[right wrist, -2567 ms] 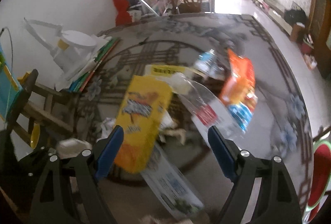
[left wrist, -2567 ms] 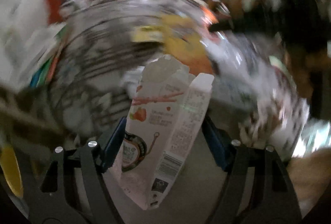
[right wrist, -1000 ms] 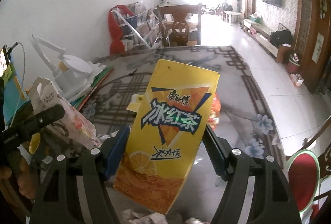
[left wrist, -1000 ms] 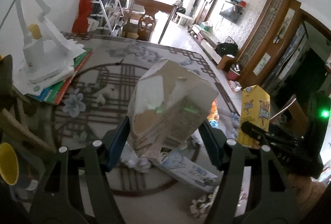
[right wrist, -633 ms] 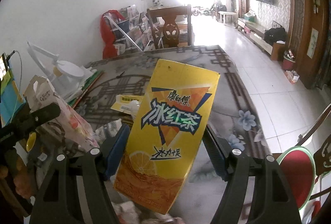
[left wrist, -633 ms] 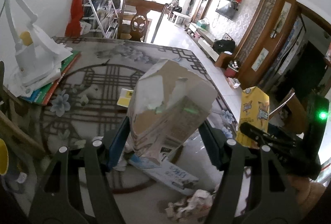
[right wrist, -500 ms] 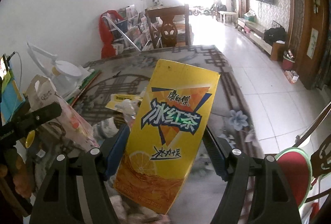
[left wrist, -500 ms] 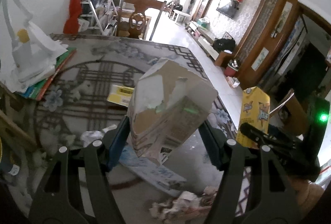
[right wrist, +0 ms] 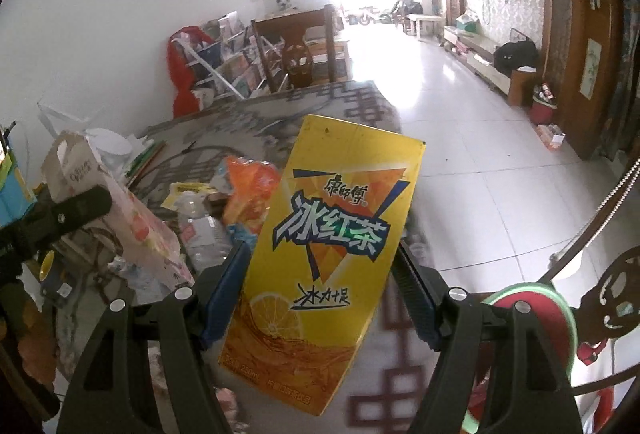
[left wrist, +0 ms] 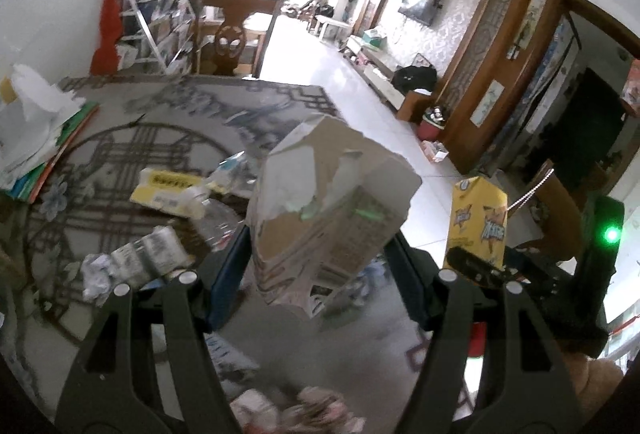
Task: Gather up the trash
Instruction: 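Carry both cartons over the red bin and open both grippers to drop them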
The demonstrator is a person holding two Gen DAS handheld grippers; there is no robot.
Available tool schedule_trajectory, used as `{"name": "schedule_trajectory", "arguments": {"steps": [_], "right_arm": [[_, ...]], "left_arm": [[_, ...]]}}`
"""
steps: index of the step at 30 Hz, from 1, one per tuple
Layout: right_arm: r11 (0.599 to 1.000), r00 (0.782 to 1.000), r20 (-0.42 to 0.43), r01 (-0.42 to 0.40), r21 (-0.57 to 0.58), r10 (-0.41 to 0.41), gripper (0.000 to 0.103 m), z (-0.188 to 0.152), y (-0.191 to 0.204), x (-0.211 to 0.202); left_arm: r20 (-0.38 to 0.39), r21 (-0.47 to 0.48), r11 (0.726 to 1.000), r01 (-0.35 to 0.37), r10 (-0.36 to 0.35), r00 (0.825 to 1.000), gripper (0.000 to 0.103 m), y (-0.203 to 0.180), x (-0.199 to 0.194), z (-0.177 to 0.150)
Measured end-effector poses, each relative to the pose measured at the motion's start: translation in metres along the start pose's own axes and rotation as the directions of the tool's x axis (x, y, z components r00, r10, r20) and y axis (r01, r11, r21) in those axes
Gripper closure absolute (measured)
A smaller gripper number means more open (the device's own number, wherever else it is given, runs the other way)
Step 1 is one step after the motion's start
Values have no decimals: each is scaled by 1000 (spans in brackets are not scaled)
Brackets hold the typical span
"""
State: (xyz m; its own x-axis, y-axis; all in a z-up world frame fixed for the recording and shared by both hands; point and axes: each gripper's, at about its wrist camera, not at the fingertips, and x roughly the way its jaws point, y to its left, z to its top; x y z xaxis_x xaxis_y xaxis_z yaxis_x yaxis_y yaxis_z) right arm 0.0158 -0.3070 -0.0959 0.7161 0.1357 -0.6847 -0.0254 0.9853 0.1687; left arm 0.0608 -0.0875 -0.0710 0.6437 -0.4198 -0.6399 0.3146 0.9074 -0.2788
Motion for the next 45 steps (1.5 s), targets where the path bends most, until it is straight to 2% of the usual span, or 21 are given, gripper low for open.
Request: {"name": "schedule_trajectory", "arguments": {"steps": [8,15,18,24,28,35,37,39,40,45], "right_arm": [[994,997,-9,81,68,-81,34,-13,-69,-16],[973,986,-48,167,160,-162,34,-32,-137,-28],[960,979,-75,203,195,-192,34,-43,-164,-32],[934,961,-125,270,232,-247,34,-62,-203,-42],[922,950,-155,302,243,-270,34,-76,-223,-51],[901,936,-200,336,275,-288,34,-94,-242,-54],[896,933,-206,344,282,-294,33,-96,-244,-55],[892,929,-214,354,282,-301,32,-97,-246,-54],[889,925,-220,363,280,-309,32,-97,-246,-54],[885,923,-206,375,278,-326,27,-94,-244,-58]], "left_arm": [[-49,67,994,84,-81,996,38,-65,35,-1],[-131,119,975,186,-170,977,38,-122,72,-10],[-166,136,963,233,-210,964,38,-149,88,-14],[-256,201,923,329,-275,927,38,-208,121,-28],[-324,226,893,390,-309,894,38,-241,138,-39],[-381,250,851,462,-352,855,38,-276,149,-51],[-397,253,843,475,-357,846,34,-281,152,-54],[-389,264,854,449,-331,859,18,-281,155,-56],[-375,263,858,440,-330,866,18,-278,154,-55],[-355,236,874,426,-331,875,18,-263,150,-47]]}}
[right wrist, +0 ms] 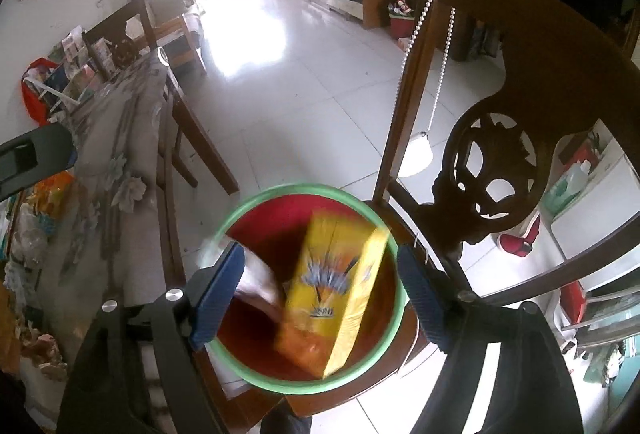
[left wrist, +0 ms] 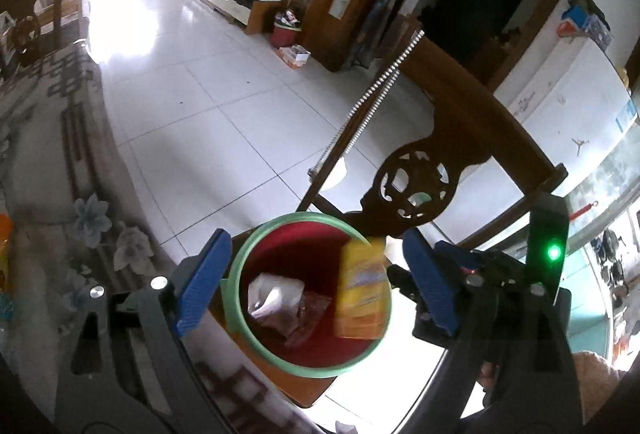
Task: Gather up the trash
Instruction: 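Carry both cartons over the red bin and open both grippers to drop them, then move both open grippers back over the table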
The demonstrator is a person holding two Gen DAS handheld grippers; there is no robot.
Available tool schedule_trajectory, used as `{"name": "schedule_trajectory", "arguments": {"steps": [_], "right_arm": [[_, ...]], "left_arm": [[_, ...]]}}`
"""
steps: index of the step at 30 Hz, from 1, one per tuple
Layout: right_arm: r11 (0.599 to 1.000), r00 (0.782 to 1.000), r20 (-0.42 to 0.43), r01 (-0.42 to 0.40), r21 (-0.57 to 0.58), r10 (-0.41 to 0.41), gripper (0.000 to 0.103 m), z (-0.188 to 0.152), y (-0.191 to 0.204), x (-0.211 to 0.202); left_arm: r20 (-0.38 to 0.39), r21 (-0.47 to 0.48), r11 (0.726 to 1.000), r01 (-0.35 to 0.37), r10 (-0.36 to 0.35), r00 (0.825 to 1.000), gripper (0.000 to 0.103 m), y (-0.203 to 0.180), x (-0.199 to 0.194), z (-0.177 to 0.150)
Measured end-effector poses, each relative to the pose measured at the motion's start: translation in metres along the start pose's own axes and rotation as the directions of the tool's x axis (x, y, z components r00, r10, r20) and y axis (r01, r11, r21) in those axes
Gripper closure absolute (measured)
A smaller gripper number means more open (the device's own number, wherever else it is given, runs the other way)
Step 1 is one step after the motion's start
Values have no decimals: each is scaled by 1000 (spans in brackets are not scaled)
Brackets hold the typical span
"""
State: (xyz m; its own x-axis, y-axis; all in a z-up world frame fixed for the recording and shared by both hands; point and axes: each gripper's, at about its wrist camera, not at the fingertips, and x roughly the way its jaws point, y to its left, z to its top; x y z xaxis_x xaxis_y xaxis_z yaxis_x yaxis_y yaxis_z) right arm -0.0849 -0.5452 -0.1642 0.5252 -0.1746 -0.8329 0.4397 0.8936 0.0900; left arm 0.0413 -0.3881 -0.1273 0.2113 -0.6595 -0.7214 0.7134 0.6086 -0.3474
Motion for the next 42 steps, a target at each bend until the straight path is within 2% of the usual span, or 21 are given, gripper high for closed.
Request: {"name": "schedule_trajectory", "arguments": {"steps": [9,14,20,24,27,31,35,36,38,40,42], "right_arm": [[999,999,13,-34,-35,35,25,9,30,3],[993,997,9,-69,-96,70,25,12,69,6],[977,992,-14,-124,-175,124,25,7,133,10],[966,989,-32,-149,-213,146,25,-1,174,10],[961,988,-44,-156,-228,150,25,-10,202,9],[960,987,-56,-158,-233,149,25,-23,238,7],[960,987,-61,-162,-230,152,25,-35,270,4],[959,986,-62,-162,-232,152,25,-37,278,3],[957,986,-62,-164,-239,154,25,-42,295,0],[954,985,-64,-168,-247,157,25,-46,309,-1],[947,983,-68,-185,-261,173,25,-49,329,-3]], "left_arm": [[47,-102,991,-82,88,995,18,46,-40,-14],[85,-196,968,-159,179,980,18,92,-81,-31],[101,-297,915,-274,315,944,18,164,-137,-61],[74,-322,873,-366,408,910,18,218,-172,-86],[38,-322,837,-443,479,877,18,260,-200,-107],[-10,-353,794,-495,525,851,18,309,-230,-137],[-71,-413,745,-524,547,834,18,347,-249,-169],[-85,-430,734,-526,547,833,18,355,-252,-177],[-117,-470,719,-512,524,844,18,373,-255,-194],[-151,-499,721,-481,474,867,18,387,-250,-208],[-161,-507,731,-458,441,883,20,395,-247,-215]]}}
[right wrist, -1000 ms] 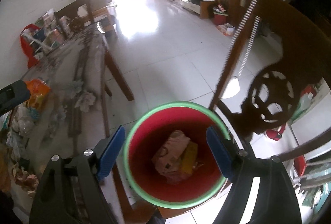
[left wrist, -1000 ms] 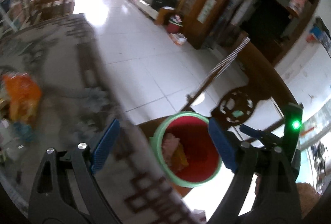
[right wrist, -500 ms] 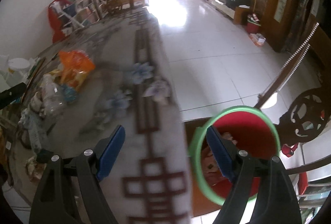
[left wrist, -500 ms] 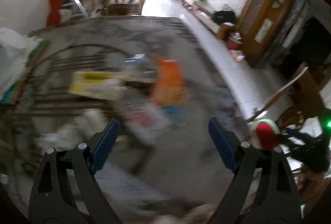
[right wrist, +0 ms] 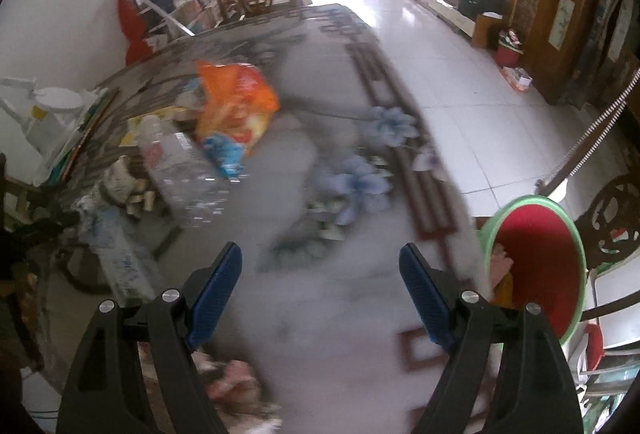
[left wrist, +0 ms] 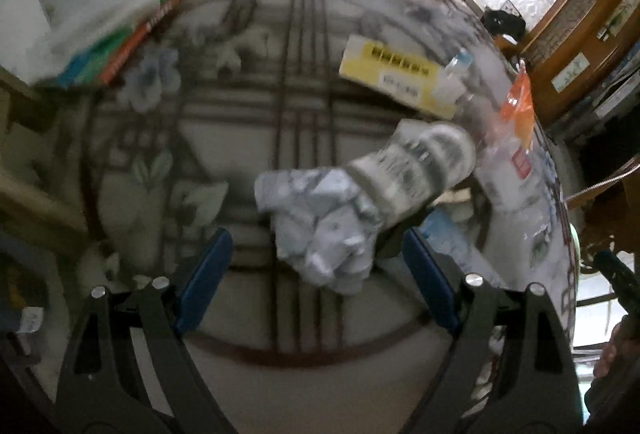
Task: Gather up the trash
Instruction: 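Move both open grippers back over the table, then grasp the crumpled grey paper with the left gripper while the right grasps the white paper cup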
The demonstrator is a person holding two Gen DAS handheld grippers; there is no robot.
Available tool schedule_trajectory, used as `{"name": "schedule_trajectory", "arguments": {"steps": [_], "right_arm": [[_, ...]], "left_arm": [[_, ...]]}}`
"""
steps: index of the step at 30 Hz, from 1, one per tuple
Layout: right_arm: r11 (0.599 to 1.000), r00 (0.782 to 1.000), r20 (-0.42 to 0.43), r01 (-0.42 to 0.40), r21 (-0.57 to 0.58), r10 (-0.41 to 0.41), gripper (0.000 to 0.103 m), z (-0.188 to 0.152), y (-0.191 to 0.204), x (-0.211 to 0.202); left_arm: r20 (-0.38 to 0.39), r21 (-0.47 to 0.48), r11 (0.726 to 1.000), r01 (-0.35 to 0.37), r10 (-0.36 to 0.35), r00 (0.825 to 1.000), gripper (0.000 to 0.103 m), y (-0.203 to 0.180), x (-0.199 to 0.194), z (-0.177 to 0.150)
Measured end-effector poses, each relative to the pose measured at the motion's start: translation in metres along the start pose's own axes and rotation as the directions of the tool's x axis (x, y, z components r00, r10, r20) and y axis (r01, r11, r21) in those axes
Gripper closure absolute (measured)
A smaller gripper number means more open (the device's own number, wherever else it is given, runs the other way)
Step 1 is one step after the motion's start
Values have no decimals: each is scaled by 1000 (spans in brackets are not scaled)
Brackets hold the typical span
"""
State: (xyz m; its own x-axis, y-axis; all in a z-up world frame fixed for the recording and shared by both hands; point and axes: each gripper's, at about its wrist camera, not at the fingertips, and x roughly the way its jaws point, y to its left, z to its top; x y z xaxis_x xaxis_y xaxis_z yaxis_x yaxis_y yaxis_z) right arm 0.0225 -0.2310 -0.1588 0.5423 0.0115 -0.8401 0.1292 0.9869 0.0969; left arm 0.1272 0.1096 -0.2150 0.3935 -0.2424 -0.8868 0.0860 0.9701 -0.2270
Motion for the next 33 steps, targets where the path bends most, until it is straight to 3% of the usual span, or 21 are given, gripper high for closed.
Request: {"name": "schedule_trajectory", "arguments": {"steps": [1,3,6,9,14,19,25,31,33], "right_arm": [[1000,1000,1,-13,-8,13,25,2,9,1],[999,999,0,-43,-22,43,25,6,25,1],[993,995,-2,-98,-66,98,25,17,57,6],[982,990,-8,-137,-129,137,24,27,92,15],[951,978,-34,-209,-229,207,22,47,150,36],[921,969,-73,-247,-301,236,13,56,199,65],[881,971,-150,-232,-411,185,9,50,239,108],[883,970,-185,-221,-414,156,9,47,238,125],[882,970,-189,-218,-418,150,9,46,238,127]], "left_arm": [[-4,0,1000,11,-11,1000,22,1,2,-2],[-19,-6,999,45,-45,999,41,5,6,-3],[-35,-64,987,145,-147,988,62,15,9,-6],[-22,-28,991,129,-130,991,66,18,2,-11],[0,-28,996,88,-88,996,66,34,-16,-20],[0,-87,994,67,-67,998,66,61,-30,-29],[-18,-85,994,63,-65,998,64,71,-34,-41],[2,-75,994,83,-84,996,49,66,-33,-39],[9,-81,993,88,-87,996,38,65,-32,-37]]}}
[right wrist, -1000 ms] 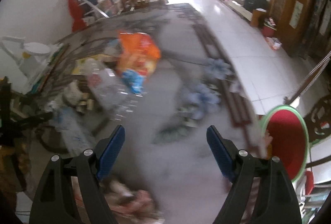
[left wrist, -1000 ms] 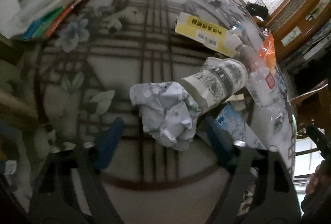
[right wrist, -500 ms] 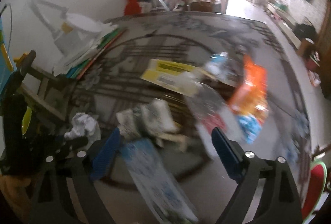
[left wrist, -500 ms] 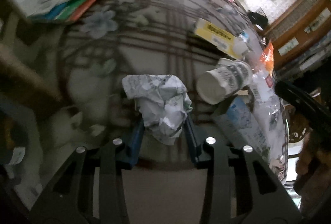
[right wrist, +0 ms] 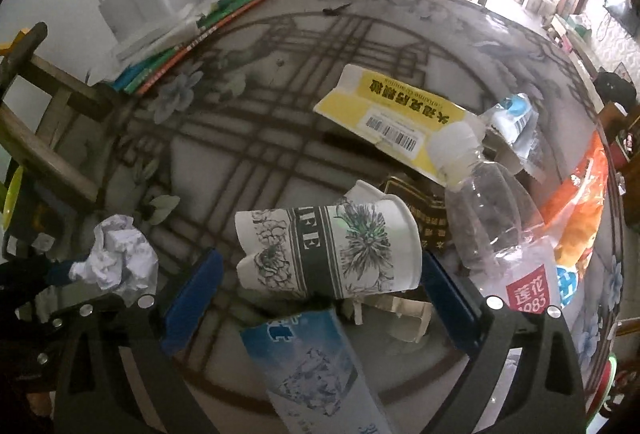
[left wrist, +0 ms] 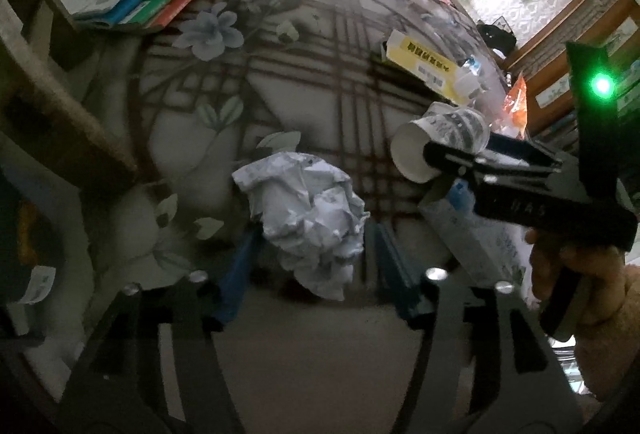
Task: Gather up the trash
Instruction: 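Grasp the crumpled grey paper with the left gripper while the right grasps the white paper cup, then lift the crumpled paper and the paper cup off the table with both grippers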
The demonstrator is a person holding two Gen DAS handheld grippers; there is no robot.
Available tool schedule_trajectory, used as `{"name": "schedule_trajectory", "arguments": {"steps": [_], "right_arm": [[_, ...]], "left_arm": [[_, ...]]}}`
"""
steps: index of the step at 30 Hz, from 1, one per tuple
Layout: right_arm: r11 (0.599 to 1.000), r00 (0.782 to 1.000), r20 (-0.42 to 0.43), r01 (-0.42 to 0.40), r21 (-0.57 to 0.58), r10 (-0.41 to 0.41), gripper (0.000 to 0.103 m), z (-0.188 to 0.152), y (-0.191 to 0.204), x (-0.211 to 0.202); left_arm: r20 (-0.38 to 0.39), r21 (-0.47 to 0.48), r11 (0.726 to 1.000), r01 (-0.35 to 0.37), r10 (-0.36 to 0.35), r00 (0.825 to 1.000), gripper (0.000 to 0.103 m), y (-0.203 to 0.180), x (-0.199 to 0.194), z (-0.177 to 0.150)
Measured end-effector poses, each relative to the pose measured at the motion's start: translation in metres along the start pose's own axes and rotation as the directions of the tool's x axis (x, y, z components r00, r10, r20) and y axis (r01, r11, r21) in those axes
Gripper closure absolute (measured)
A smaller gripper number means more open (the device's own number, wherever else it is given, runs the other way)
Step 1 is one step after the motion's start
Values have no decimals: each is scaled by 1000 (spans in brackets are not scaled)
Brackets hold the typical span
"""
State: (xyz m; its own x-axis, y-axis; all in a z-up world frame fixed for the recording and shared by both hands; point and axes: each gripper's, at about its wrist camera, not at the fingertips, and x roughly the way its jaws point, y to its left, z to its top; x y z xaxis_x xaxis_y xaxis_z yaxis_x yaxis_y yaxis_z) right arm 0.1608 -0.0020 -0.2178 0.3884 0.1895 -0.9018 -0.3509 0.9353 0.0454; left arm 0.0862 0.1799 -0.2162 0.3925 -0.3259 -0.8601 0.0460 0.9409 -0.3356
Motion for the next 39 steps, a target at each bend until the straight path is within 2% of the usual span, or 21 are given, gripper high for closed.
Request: {"name": "schedule_trajectory", "arguments": {"steps": [3,5,15,16,18,19,20,30,39], "right_arm": [[1000,1000,-7,18,-12,-18,9,-1,0,3],[999,1000,-7,31,-15,-31,20,-1,-1,4],[998,994,106,-36,48,31,21,-7,-9,-41],[998,993,118,-39,53,33,21,-8,-9,-48],[997,990,138,-43,62,34,21,-12,-10,-59],[997,989,147,-42,65,32,21,-14,-10,-63],[997,986,162,-41,70,29,21,-17,-11,-71],[994,958,286,-13,112,-20,21,-38,-21,-125],[985,952,303,-9,173,-44,21,-60,-42,-146]], "left_arm": [[9,-12,1000,5,-5,1000,32,-1,3,6],[7,-13,1000,-5,5,1000,32,-1,6,9],[-2,-43,999,-12,12,1000,32,0,21,20],[-7,-39,999,-15,15,1000,33,-1,24,21],[-14,-27,999,-21,21,1000,48,-4,26,22],[-12,-28,999,-18,18,1000,51,-5,25,22],[-8,-34,999,-2,2,1000,65,-6,23,22],[133,35,999,10,-14,991,66,-41,-33,20],[213,117,993,33,-57,975,66,-82,-68,17]]}}
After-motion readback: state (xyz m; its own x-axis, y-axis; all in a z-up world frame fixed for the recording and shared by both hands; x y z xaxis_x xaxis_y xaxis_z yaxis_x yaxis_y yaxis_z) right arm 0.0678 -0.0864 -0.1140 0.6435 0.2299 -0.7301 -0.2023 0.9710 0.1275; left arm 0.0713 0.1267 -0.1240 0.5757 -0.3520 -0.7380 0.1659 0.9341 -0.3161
